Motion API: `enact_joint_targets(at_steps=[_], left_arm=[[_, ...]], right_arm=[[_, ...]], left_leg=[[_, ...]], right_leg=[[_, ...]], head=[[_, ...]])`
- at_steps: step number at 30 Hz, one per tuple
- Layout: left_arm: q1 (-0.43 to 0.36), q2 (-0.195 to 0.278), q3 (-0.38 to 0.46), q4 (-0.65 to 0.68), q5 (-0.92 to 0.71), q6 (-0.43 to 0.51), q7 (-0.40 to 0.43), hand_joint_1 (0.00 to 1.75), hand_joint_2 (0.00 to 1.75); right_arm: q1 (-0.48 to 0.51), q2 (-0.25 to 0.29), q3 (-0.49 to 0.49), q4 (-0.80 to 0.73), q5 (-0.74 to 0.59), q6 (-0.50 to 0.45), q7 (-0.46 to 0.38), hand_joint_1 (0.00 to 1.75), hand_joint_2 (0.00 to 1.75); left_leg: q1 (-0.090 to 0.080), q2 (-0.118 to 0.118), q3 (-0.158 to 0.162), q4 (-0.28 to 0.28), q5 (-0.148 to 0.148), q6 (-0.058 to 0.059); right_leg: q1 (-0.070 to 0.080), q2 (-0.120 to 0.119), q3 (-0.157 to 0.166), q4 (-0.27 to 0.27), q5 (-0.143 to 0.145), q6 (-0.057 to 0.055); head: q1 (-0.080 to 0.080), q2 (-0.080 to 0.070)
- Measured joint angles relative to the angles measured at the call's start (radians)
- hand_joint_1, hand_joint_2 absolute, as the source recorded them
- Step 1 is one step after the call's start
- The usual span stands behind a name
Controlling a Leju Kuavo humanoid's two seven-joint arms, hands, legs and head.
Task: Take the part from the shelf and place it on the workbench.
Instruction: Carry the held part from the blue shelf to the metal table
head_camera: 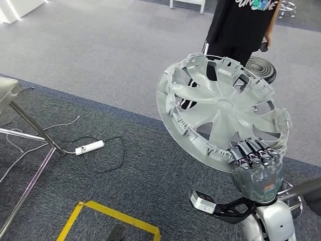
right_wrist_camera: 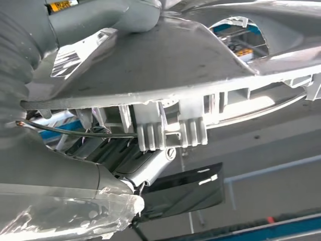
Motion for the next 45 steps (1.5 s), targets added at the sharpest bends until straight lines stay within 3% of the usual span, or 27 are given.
enact_joint_targets(at_steps=[2,4,5,7,9,11,13,14,16,18,20,22,23,25,27,29,30,31,33,34,36,37,38,40,42,44,45], left_arm=[[0.0,0.0,0.001,0.0,0.003,-0.001,0.001,0.0,0.0],[-0.001,0.0,0.002,0.0,0.005,-0.002,0.001,0.0,0.0],[0.0,0.0,0.003,0.0,0.005,-0.002,0.0,0.0,0.0],[0.003,0.001,0.005,0.0,0.005,-0.002,0.0,0.0,0.0],[0.003,0.002,0.006,0.0,0.006,-0.002,-0.001,0.0,0.0],[0.003,0.002,0.008,0.0,0.007,-0.004,-0.002,0.0,0.0],[0.004,0.002,0.011,0.0,0.007,-0.006,-0.002,0.0,0.0],[0.006,0.003,0.013,0.0,0.007,-0.006,-0.002,0.0,0.0],[0.008,0.003,0.018,0.0,0.006,-0.008,-0.004,0.0,0.0],[0.009,0.003,0.021,0.0,0.004,-0.011,-0.006,0.0,0.0],[0.01,0.003,0.022,0.0,0.0,-0.014,-0.008,0.0,0.0],[0.012,0.002,0.023,0.0,-0.004,-0.016,-0.009,0.0,0.0],[0.013,0.002,0.024,0.0,-0.006,-0.017,-0.009,0.0,0.0],[0.013,0.001,0.026,0.0,-0.011,-0.02,-0.009,0.0,0.0],[0.012,0.0,0.026,0.0,-0.015,-0.023,-0.009,0.0,0.0],[0.013,0.0,0.028,0.0,-0.017,-0.026,-0.009,0.0,0.0],[0.014,0.0,0.028,0.0,-0.017,-0.026,-0.009,0.0,0.0],[0.014,0.0,0.029,0.0,-0.018,-0.027,-0.009,0.0,0.0],[0.013,0.001,0.03,0.0,-0.018,-0.028,-0.009,0.0,0.0],[0.013,0.001,0.03,0.0,-0.019,-0.028,-0.009,0.0,0.0],[0.014,0.002,0.031,0.0,-0.019,-0.03,-0.008,0.0,0.0],[0.015,0.003,0.032,0.0,-0.02,-0.031,-0.007,0.0,0.0],[0.017,0.003,0.033,0.0,-0.021,-0.032,-0.007,0.0,0.0],[0.016,0.004,0.034,0.0,-0.023,-0.034,-0.006,0.0,0.0],[0.016,0.006,0.034,0.0,-0.025,-0.035,-0.006,0.0,0.0],[0.017,0.007,0.034,0.0,-0.026,-0.034,-0.004,0.0,0.0],[0.017,0.008,0.034,0.0,-0.027,-0.035,-0.003,0.0,0.0]], right_arm=[[0.0,0.0,0.0,-0.001,0.0,0.0,0.0,1.75,1.75],[0.001,0.0,0.0,-0.003,-0.001,0.0,-0.001,1.75,1.75],[0.002,0.0,0.0,-0.004,-0.001,0.0,-0.001,1.75,1.75],[0.003,0.0,0.0,-0.004,0.0,0.0,-0.004,1.75,1.75],[0.003,0.001,-0.002,-0.006,0.0,0.0,-0.011,1.75,1.75],[0.009,0.001,-0.007,-0.013,-0.001,0.0,-0.019,1.75,1.75],[0.024,0.002,-0.018,-0.021,-0.001,0.0,-0.028,1.75,1.75],[0.033,0.002,-0.025,-0.026,-0.001,0.0,-0.033,1.75,1.75],[0.052,0.002,-0.038,-0.035,-0.001,0.0,-0.041,1.75,1.75],[0.069,0.001,-0.053,-0.044,-0.001,0.0,-0.047,1.75,1.75],[0.082,0.001,-0.068,-0.053,-0.001,0.0,-0.052,1.75,1.75],[0.091,0.001,-0.081,-0.06,-0.001,0.0,-0.055,1.75,1.75],[0.095,0.001,-0.087,-0.064,-0.001,0.0,-0.056,1.75,1.75],[0.111,0.001,-0.103,-0.076,-0.001,0.0,-0.058,1.75,1.75],[0.13,0.001,-0.12,-0.088,-0.002,-0.001,-0.062,1.75,1.75],[0.147,0.001,-0.134,-0.096,-0.002,-0.001,-0.065,1.75,1.75],[0.154,0.001,-0.139,-0.099,-0.002,-0.001,-0.066,1.75,1.75],[0.16,0.001,-0.144,-0.102,-0.001,-0.001,-0.066,1.75,1.75],[0.166,0.001,-0.152,-0.107,-0.001,0.0,-0.067,1.75,1.75],[0.169,0.001,-0.155,-0.11,-0.001,0.0,-0.067,1.75,1.75],[0.174,0.001,-0.162,-0.115,-0.001,-0.001,-0.068,1.75,1.75],[0.176,0.001,-0.166,-0.117,-0.001,-0.001,-0.069,1.75,1.75],[0.178,0.001,-0.17,-0.118,0.0,-0.001,-0.069,1.75,1.75],[0.183,0.0,-0.175,-0.12,0.0,-0.001,-0.07,1.75,1.75],[0.19,0.0,-0.179,-0.124,0.0,-0.001,-0.069,1.75,1.75],[0.194,0.0,-0.186,-0.126,-0.001,-0.001,-0.069,1.75,1.75],[0.195,0.0,-0.188,-0.126,-0.001,-0.001,-0.069,1.75,1.75]], left_leg=[[0.003,-0.03,0.0,0.001,0.003,-0.006],[0.005,-0.055,-0.006,0.002,0.008,-0.018],[0.006,-0.065,-0.011,0.0,0.012,-0.026],[0.011,-0.079,-0.018,-0.005,0.02,-0.04],[0.009,-0.041,-0.034,0.024,-0.003,-0.049],[0.004,0.023,-0.082,0.132,-0.069,-0.052],[0.004,0.045,-0.132,0.253,-0.121,-0.055],[0.004,0.048,-0.139,0.277,-0.124,-0.055],[0.002,0.059,-0.096,0.212,-0.082,-0.052],[-0.005,0.108,-0.019,0.074,-0.031,-0.045],[-0.012,0.143,0.017,0.002,-0.018,-0.035],[-0.014,0.123,0.015,-0.005,-0.019,-0.023],[-0.012,0.109,0.014,-0.007,-0.017,-0.018],[-0.005,0.083,0.014,-0.01,-0.012,-0.007],[-0.002,0.056,0.013,-0.01,-0.01,-0.001],[-0.001,0.028,0.013,-0.01,-0.009,0.001],[0.0,0.013,0.013,-0.009,-0.008,0.0],[0.001,-0.003,0.013,-0.009,-0.007,-0.002],[0.003,-0.032,0.012,-0.008,-0.004,-0.01],[0.003,-0.044,0.01,-0.007,-0.002,-0.016],[0.004,-0.066,0.001,-0.009,0.007,-0.031],[0.007,-0.077,-0.003,-0.012,0.012,-0.039],[0.008,-0.071,-0.007,-0.013,0.013,-0.046],[0.004,-0.021,-0.028,0.027,-0.018,-0.053],[0.0,0.035,-0.081,0.149,-0.088,-0.057],[0.0,0.046,-0.128,0.265,-0.135,-0.058],[0.0,0.047,-0.127,0.276,-0.132,-0.058]], right_leg=[[-0.007,0.032,0.064,-0.142,0.071,0.001],[-0.013,0.073,0.113,-0.244,0.103,0.001],[-0.012,0.082,0.119,-0.258,0.102,-0.002],[-0.009,0.064,0.12,-0.261,0.109,-0.015],[-0.008,0.039,0.121,-0.268,0.116,-0.032],[-0.004,0.011,0.122,-0.273,0.119,-0.044],[0.0,-0.02,0.121,-0.273,0.118,-0.048],[0.001,-0.035,0.121,-0.273,0.117,-0.049],[0.002,-0.062,0.123,-0.272,0.115,-0.048],[0.006,-0.085,0.125,-0.269,0.111,-0.042],[0.012,-0.106,0.127,-0.267,0.106,-0.034],[0.014,-0.128,0.13,-0.268,0.102,-0.025],[0.012,-0.121,0.129,-0.263,0.096,-0.019],[0.006,-0.069,0.105,-0.201,0.055,-0.007],[0.002,-0.015,0.042,-0.064,-0.011,0.0],[0.001,-0.002,-0.009,0.035,-0.039,0.003],[0.0,-0.001,-0.009,0.027,-0.023,0.003],[-0.002,0.004,0.011,-0.02,0.01,0.003],[-0.012,0.048,0.08,-0.171,0.079,0.007],[-0.017,0.072,0.106,-0.227,0.096,0.009],[-0.019,0.097,0.125,-0.265,0.1,0.005],[-0.017,0.085,0.126,-0.265,0.104,-0.003],[-0.016,0.072,0.127,-0.266,0.107,-0.01],[-0.016,0.044,0.127,-0.272,0.114,-0.025],[-0.012,0.012,0.125,-0.273,0.114,-0.034],[-0.009,-0.021,0.124,-0.273,0.114,-0.037],[-0.008,-0.035,0.124,-0.273,0.114,-0.037]], head=[[0.0,0.0],[0.0,0.0],[0.0,0.0],[-0.001,0.0],[-0.004,0.0],[-0.009,0.0],[-0.01,0.0],[-0.011,0.0],[-0.011,0.0],[-0.011,0.0],[-0.01,0.0],[-0.008,0.0],[-0.008,0.0],[-0.004,0.0],[0.001,0.0],[0.003,0.0],[0.002,0.0],[0.002,0.0],[0.003,0.0],[0.003,0.0],[0.004,0.0],[0.004,0.0],[0.004,0.0],[-0.003,0.0],[-0.01,0.0],[-0.011,0.0],[-0.011,0.0]])
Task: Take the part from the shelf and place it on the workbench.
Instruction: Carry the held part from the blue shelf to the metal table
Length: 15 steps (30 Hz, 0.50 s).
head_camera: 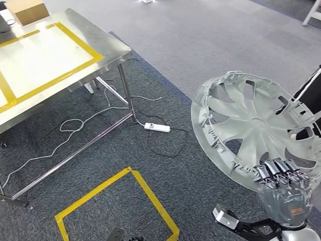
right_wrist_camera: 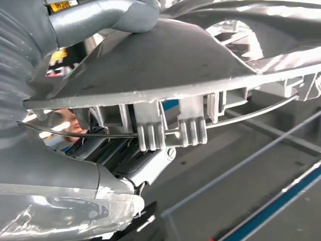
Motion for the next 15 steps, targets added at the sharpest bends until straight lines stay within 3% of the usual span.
enact_joint_targets(at_steps=[2,4,6,8,10,12,14,15], left_arm=[[0.001,0.001,0.0,0.0,-0.002,-0.001,0.004,0.0,0.0],[0.0,0.001,0.0,0.0,-0.006,-0.002,0.006,0.0,0.0],[0.0,0.0,0.001,0.0,-0.009,-0.003,0.007,0.0,0.0],[0.002,0.0,0.001,0.0,-0.01,-0.004,0.007,0.0,0.0],[0.003,-0.001,0.001,0.0,-0.01,-0.004,0.008,0.0,0.0],[0.002,-0.002,0.001,0.0,-0.01,-0.004,0.008,0.0,0.0],[0.003,-0.003,0.001,0.0,-0.011,-0.005,0.009,0.0,0.0],[0.003,-0.003,0.001,0.0,-0.013,-0.004,0.009,0.0,0.0]], right_arm=[[0.001,0.0,-0.004,0.0,0.0,0.0,-0.002,1.75,1.75],[0.003,0.0,-0.008,-0.001,0.0,0.0,-0.003,1.75,1.75],[0.004,0.0,-0.011,-0.002,0.0,0.0,-0.003,1.75,1.75],[0.004,0.0,-0.012,-0.003,0.0,0.0,-0.003,1.75,1.75],[0.005,0.0,-0.013,-0.004,0.0,0.0,-0.003,1.75,1.75],[0.007,0.0,-0.015,-0.005,0.0,0.0,-0.003,1.75,1.75],[0.01,0.0,-0.018,-0.005,0.0,0.0,-0.003,1.75,1.75],[0.012,0.0,-0.019,-0.005,0.0,0.0,-0.004,1.75,1.75]], left_leg=[[-0.001,0.018,0.058,-0.091,0.051,0.004],[-0.008,0.076,0.133,-0.225,0.093,0.012],[-0.015,0.104,0.158,-0.282,0.101,0.023],[-0.014,0.077,0.154,-0.286,0.105,0.035],[-0.008,0.05,0.153,-0.29,0.11,0.048],[-0.004,0.024,0.152,-0.291,0.113,0.056],[-0.004,-0.005,0.151,-0.29,0.114,0.059],[-0.003,-0.02,0.151,-0.29,0.115,0.059]], right_leg=[[0.001,-0.025,0.002,0.0,-0.001,0.001],[0.007,-0.047,0.004,0.003,-0.005,0.008],[0.015,-0.069,0.006,0.005,-0.009,0.016],[0.015,-0.088,0.009,0.004,-0.013,0.024],[0.01,-0.051,-0.004,0.039,-0.042,0.035],[0.007,0.011,-0.054,0.156,-0.106,0.043],[0.006,0.031,-0.113,0.278,-0.151,0.046],[0.005,0.033,-0.123,0.295,-0.146,0.046]], head=[[0.0,0.0],[-0.001,0.0],[0.001,0.0],[0.003,0.0],[0.007,0.0],[0.013,0.0],[0.015,0.0],[0.016,0.0]])
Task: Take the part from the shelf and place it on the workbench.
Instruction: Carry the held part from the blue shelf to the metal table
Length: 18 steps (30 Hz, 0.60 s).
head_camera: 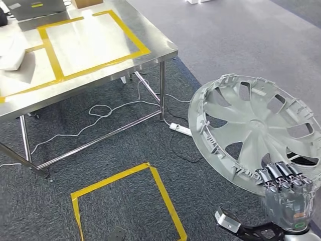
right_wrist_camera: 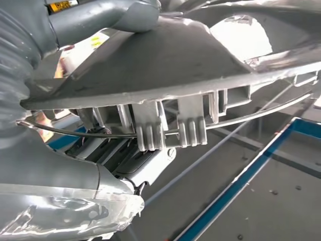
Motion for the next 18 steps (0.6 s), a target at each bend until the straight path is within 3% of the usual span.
enact_joint_targets(at_steps=[1,2,4,6,8,9,11,12,14,15,16,18], left_arm=[[0.0,0.0,0.0,0.0,-0.002,0.001,0.0,0.0,0.0],[0.0,0.0,0.0,0.0,-0.005,0.001,0.0,0.0,0.0],[-0.001,0.0,0.0,0.0,-0.007,0.002,0.0,0.0,0.0],[0.0,0.001,0.0,0.0,-0.008,0.002,0.0,0.0,0.0],[0.001,0.002,0.0,0.0,-0.009,0.002,0.001,0.0,0.0],[0.001,0.002,0.0,0.0,-0.009,0.001,0.002,0.0,0.0],[0.0,0.003,0.0,0.0,-0.009,-0.001,0.005,0.0,0.0],[0.0,0.003,0.0,0.0,-0.009,-0.002,0.006,0.0,0.0],[0.001,0.004,0.0,0.0,-0.009,-0.003,0.008,0.0,0.0],[0.002,0.005,0.0,0.0,-0.009,-0.003,0.008,0.0,0.0],[0.002,0.005,0.001,0.0,-0.009,-0.003,0.009,0.0,0.0],[0.003,0.005,0.001,0.0,-0.009,-0.003,0.009,0.0,0.0]], right_arm=[[0.002,0.0,-0.002,0.0,0.0,0.0,-0.001,1.75,1.75],[0.004,0.0,-0.004,0.0,0.0,0.0,-0.002,1.75,1.75],[0.006,0.0,-0.012,0.0,0.0,0.0,-0.006,1.75,1.75],[0.01,0.0,-0.017,-0.002,0.0,0.0,-0.009,1.75,1.75],[0.014,0.0,-0.021,-0.003,0.001,0.0,-0.011,1.75,1.75],[0.015,0.0,-0.022,-0.003,0.001,0.0,-0.013,1.75,1.75],[0.018,0.0,-0.025,-0.003,0.001,0.0,-0.016,1.75,1.75],[0.02,0.0,-0.026,-0.004,0.001,0.0,-0.017,1.75,1.75],[0.023,0.0,-0.031,-0.004,0.001,0.0,-0.018,1.75,1.75],[0.023,0.0,-0.034,-0.004,0.001,0.0,-0.018,1.75,1.75],[0.023,0.0,-0.036,-0.004,0.001,0.0,-0.018,1.75,1.75],[0.023,0.0,-0.038,-0.004,0.001,0.0,-0.018,1.75,1.75]], left_leg=[[0.001,-0.016,0.001,0.0,0.001,-0.001],[0.002,-0.031,0.002,0.001,0.002,-0.003],[0.004,-0.06,-0.001,0.005,0.004,-0.011],[0.006,-0.085,-0.012,0.006,0.011,-0.025],[0.01,-0.107,-0.024,0.003,0.02,-0.039],[0.009,-0.099,-0.029,0.006,0.017,-0.045],[0.004,-0.045,-0.058,0.064,-0.022,-0.053],[0.001,-0.01,-0.085,0.125,-0.056,-0.056],[0.001,0.019,-0.144,0.257,-0.113,-0.06],[0.001,0.022,-0.155,0.288,-0.119,-0.059],[0.001,0.024,-0.146,0.278,-0.105,-0.057],[-0.003,0.049,-0.077,0.161,-0.044,-0.048]], right_leg=[[-0.002,0.002,0.01,-0.025,0.024,0.0],[-0.004,0.01,0.038,-0.086,0.062,0.0],[-0.015,0.062,0.102,-0.225,0.117,0.004],[-0.02,0.104,0.129,-0.282,0.126,-0.001],[-0.018,0.089,0.13,-0.282,0.128,-0.016],[-0.018,0.076,0.13,-0.284,0.131,-0.023],[-0.019,0.045,0.132,-0.291,0.135,-0.037],[-0.016,0.029,0.132,-0.292,0.135,-0.042],[-0.012,-0.004,0.132,-0.292,0.134,-0.046],[-0.01,-0.02,0.132,-0.292,0.134,-0.047],[-0.008,-0.034,0.133,-0.292,0.133,-0.048],[-0.005,-0.058,0.136,-0.292,0.131,-0.047]], head=[[0.0,0.0],[0.0,0.0],[0.0,0.0],[0.0,0.0],[0.0,0.0],[-0.001,0.0],[-0.013,0.0],[-0.019,0.0],[-0.023,0.0],[-0.023,0.0],[-0.023,0.0],[-0.023,0.0]])
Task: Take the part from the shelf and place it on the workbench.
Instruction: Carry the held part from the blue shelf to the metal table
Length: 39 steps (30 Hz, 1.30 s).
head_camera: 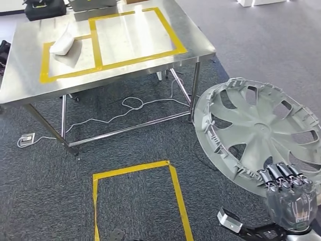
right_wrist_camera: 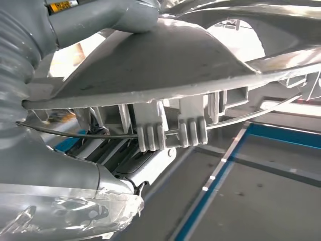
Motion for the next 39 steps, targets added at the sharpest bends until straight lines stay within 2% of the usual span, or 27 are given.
enact_joint_targets(at_steps=[2,3,5,6,8,9,10,11,12,13,14,15,17,18,19,21,23,25,26,27,28,29,31,33,34,37,39], left_arm=[[-0.001,0.0,0.0,0.0,0.0,0.0,0.0,0.0,0.0],[-0.001,0.0,0.0,0.0,0.0,0.0,0.0,0.0,0.0],[0.0,-0.001,0.0,0.0,0.0,0.0,0.0,0.0,0.0],[0.001,-0.001,0.0,0.0,0.0,0.0,0.0,0.0,0.0],[0.001,-0.002,0.0,0.0,0.0,0.0,0.0,0.0,0.0],[0.001,-0.003,0.0,0.0,0.0,0.0,0.0,0.0,0.0],[0.0,-0.003,0.0,0.0,0.0,-0.001,0.0,0.0,0.0],[0.0,-0.003,0.0,0.0,0.0,-0.001,0.0,0.0,0.0],[0.001,-0.003,0.0,0.0,0.0,-0.001,0.0,0.0,0.0],[0.001,-0.003,0.0,0.0,0.0,-0.001,0.0,0.0,0.0],[0.001,-0.003,0.0,0.0,0.0,-0.001,0.0,0.0,0.0],[0.001,-0.003,0.0,0.0,0.0,-0.001,0.0,0.0,0.0],[-0.001,-0.003,0.0,0.0,0.0,-0.001,0.0,0.0,0.0],[-0.001,-0.002,0.001,0.0,0.0,-0.001,0.0,0.0,0.0],[0.0,-0.002,0.001,0.0,0.0,-0.001,0.0,0.0,0.0],[0.001,-0.002,0.001,0.0,-0.001,-0.001,0.0,0.0,0.0],[0.001,-0.001,0.001,0.0,-0.004,-0.001,0.0,0.0,0.0],[0.0,-0.001,0.001,0.0,-0.007,-0.001,0.0,0.0,0.0],[0.0,-0.001,0.001,0.0,-0.008,0.0,0.0,0.0,0.0],[0.001,-0.001,0.001,0.0,-0.009,0.001,-0.001,0.0,0.0],[0.002,0.0,0.002,0.0,-0.009,0.001,-0.003,0.0,0.0],[0.003,0.0,0.003,0.0,-0.008,0.001,-0.005,0.0,0.0],[0.004,0.0,0.007,0.0,-0.003,-0.002,-0.004,0.0,0.0],[0.003,0.0,0.014,0.0,0.005,-0.009,0.005,0.0,0.0],[0.004,0.0,0.016,0.0,0.008,-0.013,0.013,0.0,0.0],[0.005,-0.001,0.024,0.0,0.013,-0.02,0.028,0.0,0.0],[0.005,-0.001,0.03,0.0,0.015,-0.031,0.029,0.0,0.0]], right_arm=[[0.0,0.0,-0.001,-0.001,0.0,0.0,0.0,1.75,1.75],[0.001,0.0,-0.002,-0.001,0.0,0.0,0.0,1.75,1.75],[0.0,0.0,-0.003,-0.001,0.0,0.0,-0.001,1.75,1.75],[0.0,0.0,-0.003,-0.001,0.0,0.0,-0.001,1.75,1.75],[0.0,0.0,-0.003,-0.002,0.0,0.0,-0.001,1.75,1.75],[0.0,0.0,-0.003,-0.002,-0.001,0.0,-0.001,1.75,1.75],[0.001,0.0,-0.004,-0.002,-0.001,0.0,-0.001,1.75,1.75],[0.001,0.0,-0.004,-0.002,-0.001,0.0,-0.001,1.75,1.75],[0.002,0.0,-0.004,-0.002,-0.001,0.0,-0.002,1.75,1.75],[0.002,0.0,-0.005,-0.002,0.0,0.0,-0.002,1.75,1.75],[0.002,0.0,-0.005,-0.002,0.0,0.0,-0.002,1.75,1.75],[0.002,0.0,-0.005,-0.002,0.0,0.0,-0.002,1.75,1.75],[0.002,0.0,-0.005,-0.002,0.0,0.0,-0.002,1.75,1.75],[0.002,0.0,-0.005,-0.002,0.0,0.0,-0.002,1.75,1.75],[0.002,0.0,-0.005,-0.002,0.0,0.0,-0.003,1.75,1.75],[0.002,0.001,-0.007,-0.002,0.0,0.0,-0.007,1.75,1.75],[0.003,0.002,-0.008,-0.003,0.0,0.0,-0.011,1.75,1.75],[0.007,0.002,-0.01,-0.004,0.0,0.0,-0.012,1.75,1.75],[0.01,0.002,-0.011,-0.004,0.0,0.0,-0.012,1.75,1.75],[0.013,0.002,-0.011,-0.004,0.0,0.0,-0.01,1.75,1.75],[0.017,0.003,-0.011,-0.004,0.0,0.0,-0.006,1.75,1.75],[0.021,0.003,-0.011,-0.004,0.0,0.0,-0.001,1.75,1.75],[0.03,0.003,-0.011,-0.004,0.0,0.0,0.007,1.75,1.75],[0.041,0.002,-0.011,-0.003,0.0,0.0,0.018,1.75,1.75],[0.046,0.001,-0.011,-0.002,0.0,0.0,0.027,1.75,1.75],[0.056,-0.001,-0.011,0.007,0.0,0.0,0.043,1.75,1.75],[0.059,-0.002,-0.011,0.013,0.0,0.0,0.044,1.75,1.75]], left_leg=[[-0.01,0.048,0.066,-0.122,0.036,0.012],[-0.014,0.063,0.078,-0.149,0.039,0.017],[-0.016,0.047,0.077,-0.159,0.039,0.026],[-0.014,0.035,0.077,-0.162,0.041,0.032],[-0.007,0.01,0.078,-0.167,0.047,0.043],[-0.004,-0.002,0.077,-0.167,0.049,0.046],[-0.003,-0.014,0.076,-0.167,0.05,0.048],[-0.003,-0.028,0.076,-0.167,0.05,0.049],[-0.003,-0.041,0.076,-0.166,0.05,0.049],[-0.002,-0.056,0.076,-0.166,0.051,0.048],[0.0,-0.07,0.077,-0.165,0.051,0.047],[0.001,-0.085,0.078,-0.164,0.052,0.044],[0.002,-0.112,0.072,-0.158,0.054,0.034],[0.002,-0.124,0.067,-0.157,0.057,0.027],[0.003,-0.135,0.061,-0.156,0.061,0.02],[0.006,-0.148,0.052,-0.158,0.067,0.008],[0.003,-0.11,0.032,-0.12,0.039,-0.002],[0.0,-0.049,-0.023,-0.003,-0.026,-0.01],[0.001,-0.034,-0.055,0.067,-0.056,-0.012],[0.001,-0.028,-0.076,0.117,-0.072,-0.013],[0.001,-0.026,-0.079,0.133,-0.07,-0.013],[0.001,-0.025,-0.062,0.108,-0.05,-0.011],[0.0,-0.02,0.017,-0.026,0.01,-0.003],[-0.001,-0.013,0.079,-0.137,0.038,0.002],[-0.001,-0.01,0.089,-0.158,0.038,0.002],[-0.002,-0.011,0.088,-0.163,0.038,0.0],[-0.003,-0.011,0.088,-0.163,0.038,0.005]], right_leg=[[0.008,-0.02,0.003,0.003,-0.004,0.006],[0.011,-0.029,0.004,0.003,-0.006,0.01],[0.013,-0.051,0.008,0.001,-0.009,0.018],[0.012,-0.048,0.008,0.003,-0.014,0.024],[0.007,-0.003,-0.012,0.052,-0.049,0.035],[0.005,0.028,-0.039,0.11,-0.08,0.039],[0.004,0.048,-0.072,0.182,-0.113,0.041],[0.003,0.055,-0.104,0.247,-0.136,0.044],[0.003,0.058,-0.126,0.286,-0.142,0.045],[0.002,0.059,-0.129,0.285,-0.128,0.046],[0.0,0.062,-0.112,0.243,-0.096,0.047],[-0.003,0.076,-0.081,0.173,-0.055,0.048],[-0.012,0.122,-0.023,0.049,-0.009,0.049],[-0.014,0.138,-0.008,0.018,-0.004,0.046],[-0.013,0.143,-0.005,0.011,-0.007,0.041],[-0.012,0.121,-0.006,0.012,-0.003,0.026],[-0.013,0.095,-0.006,0.008,0.001,0.013],[-0.011,0.07,-0.006,0.007,0.001,0.004],[-0.01,0.057,-0.007,0.007,0.0,0.002],[-0.008,0.047,-0.007,0.007,0.0,0.001],[-0.008,0.039,-0.007,0.007,0.0,0.001],[-0.007,0.032,-0.007,0.007,0.0,0.001],[-0.006,0.025,-0.005,0.007,-0.001,0.002],[-0.001,0.024,-0.006,0.01,-0.004,0.006],[0.002,0.024,-0.008,0.012,-0.004,0.005],[0.004,0.024,-0.006,0.005,0.0,0.004],[0.003,0.024,-0.003,-0.003,0.004,0.01]], head=[[0.0,0.0],[0.001,0.0],[0.004,0.0],[0.005,0.0],[0.009,0.0],[0.013,0.0],[0.016,0.0],[0.018,0.0],[0.018,0.0],[0.018,0.0],[0.018,0.0],[0.018,0.0],[0.018,0.0],[0.018,0.0],[0.018,0.0],[0.018,0.0],[0.01,0.0],[0.0,0.0],[-0.001,0.0],[-0.001,0.0],[-0.001,0.0],[-0.001,0.0],[-0.001,0.0],[0.0,0.0],[0.0,0.0],[0.002,0.0],[0.002,0.0]])
